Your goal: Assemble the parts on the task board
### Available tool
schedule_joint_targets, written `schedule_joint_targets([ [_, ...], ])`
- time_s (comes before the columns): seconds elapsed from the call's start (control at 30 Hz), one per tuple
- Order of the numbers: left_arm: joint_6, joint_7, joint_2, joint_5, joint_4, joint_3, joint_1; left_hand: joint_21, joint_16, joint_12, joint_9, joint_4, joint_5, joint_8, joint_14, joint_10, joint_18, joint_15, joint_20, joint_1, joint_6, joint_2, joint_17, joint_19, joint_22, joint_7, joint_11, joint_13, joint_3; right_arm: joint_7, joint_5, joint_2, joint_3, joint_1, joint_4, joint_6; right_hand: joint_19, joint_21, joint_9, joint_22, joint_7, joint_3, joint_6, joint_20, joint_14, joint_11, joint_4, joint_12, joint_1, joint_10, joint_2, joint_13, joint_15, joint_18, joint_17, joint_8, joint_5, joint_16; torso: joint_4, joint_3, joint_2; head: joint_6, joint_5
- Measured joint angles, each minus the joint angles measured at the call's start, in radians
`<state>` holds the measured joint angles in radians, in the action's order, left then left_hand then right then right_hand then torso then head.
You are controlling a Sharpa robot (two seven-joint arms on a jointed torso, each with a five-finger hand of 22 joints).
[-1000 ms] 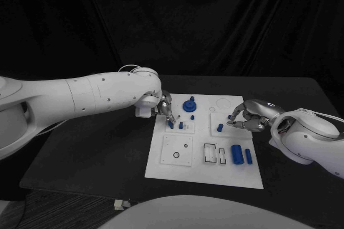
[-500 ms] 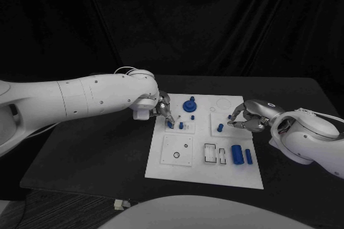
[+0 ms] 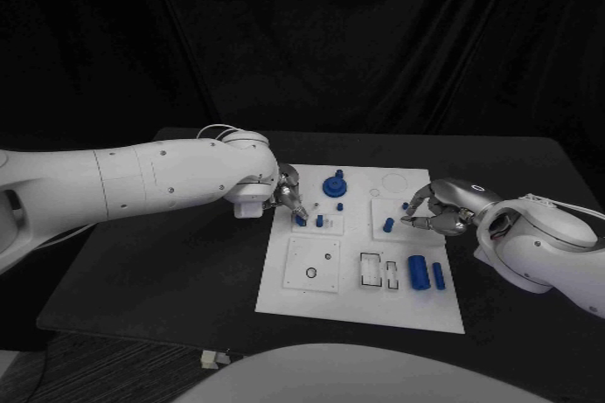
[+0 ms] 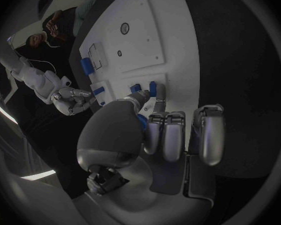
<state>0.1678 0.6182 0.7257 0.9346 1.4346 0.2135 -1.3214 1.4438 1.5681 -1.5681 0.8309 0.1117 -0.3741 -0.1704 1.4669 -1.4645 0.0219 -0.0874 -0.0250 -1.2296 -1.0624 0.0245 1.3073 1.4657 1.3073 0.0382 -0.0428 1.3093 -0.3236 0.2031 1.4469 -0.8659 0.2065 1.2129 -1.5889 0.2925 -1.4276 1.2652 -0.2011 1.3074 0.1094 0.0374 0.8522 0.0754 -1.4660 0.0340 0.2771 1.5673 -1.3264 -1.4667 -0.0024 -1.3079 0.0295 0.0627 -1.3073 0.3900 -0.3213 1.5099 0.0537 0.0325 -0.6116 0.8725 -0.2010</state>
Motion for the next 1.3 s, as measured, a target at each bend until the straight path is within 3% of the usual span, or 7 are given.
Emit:
schedule_joint_targets([
  [0.63, -0.174, -0.016, 0.069, 0.179, 0.112, 0.000, 0.024, 0.004, 0.000, 0.000, -0.001, 0.002, 0.005, 0.000, 0.000, 0.000, 0.000, 0.000, 0.000, 0.003, 0.003, 0.003, 0.000, 0.000, 0.000, 0.003, 0.000, 0.000, -0.001, 0.000, 0.000, -0.008, 0.000, -0.014, 0.000, 0.002, 0.000, -0.004, 0.001, 0.000, 0.000, 0.000, 0.000, 0.000, 0.000, 0.000, 0.000, 0.000, 0.000, 0.000, 0.000, 0.000, 0.000, 0.000, 0.000, 0.000, 0.000, 0.000, -0.0005, 0.0009, 0.000, 0.000, -0.003],
  [1.3, -0.194, -0.016, 0.057, 0.254, 0.117, -0.001, 0.051, 0.004, 0.000, 0.000, -0.006, 0.009, 0.023, 0.000, 0.000, 0.000, 0.000, 0.000, 0.000, 0.024, -0.001, 0.008, 0.000, 0.000, 0.001, 0.000, 0.000, 0.000, -0.008, 0.000, 0.000, -0.011, 0.000, -0.022, 0.000, 0.002, 0.000, -0.004, 0.001, 0.000, 0.000, 0.000, 0.000, 0.000, 0.000, 0.000, 0.000, 0.000, 0.000, 0.000, 0.000, 0.000, 0.000, 0.000, 0.000, 0.000, -0.003, 0.000, -0.0005, 0.0002, 0.001, 0.000, -0.007],
])
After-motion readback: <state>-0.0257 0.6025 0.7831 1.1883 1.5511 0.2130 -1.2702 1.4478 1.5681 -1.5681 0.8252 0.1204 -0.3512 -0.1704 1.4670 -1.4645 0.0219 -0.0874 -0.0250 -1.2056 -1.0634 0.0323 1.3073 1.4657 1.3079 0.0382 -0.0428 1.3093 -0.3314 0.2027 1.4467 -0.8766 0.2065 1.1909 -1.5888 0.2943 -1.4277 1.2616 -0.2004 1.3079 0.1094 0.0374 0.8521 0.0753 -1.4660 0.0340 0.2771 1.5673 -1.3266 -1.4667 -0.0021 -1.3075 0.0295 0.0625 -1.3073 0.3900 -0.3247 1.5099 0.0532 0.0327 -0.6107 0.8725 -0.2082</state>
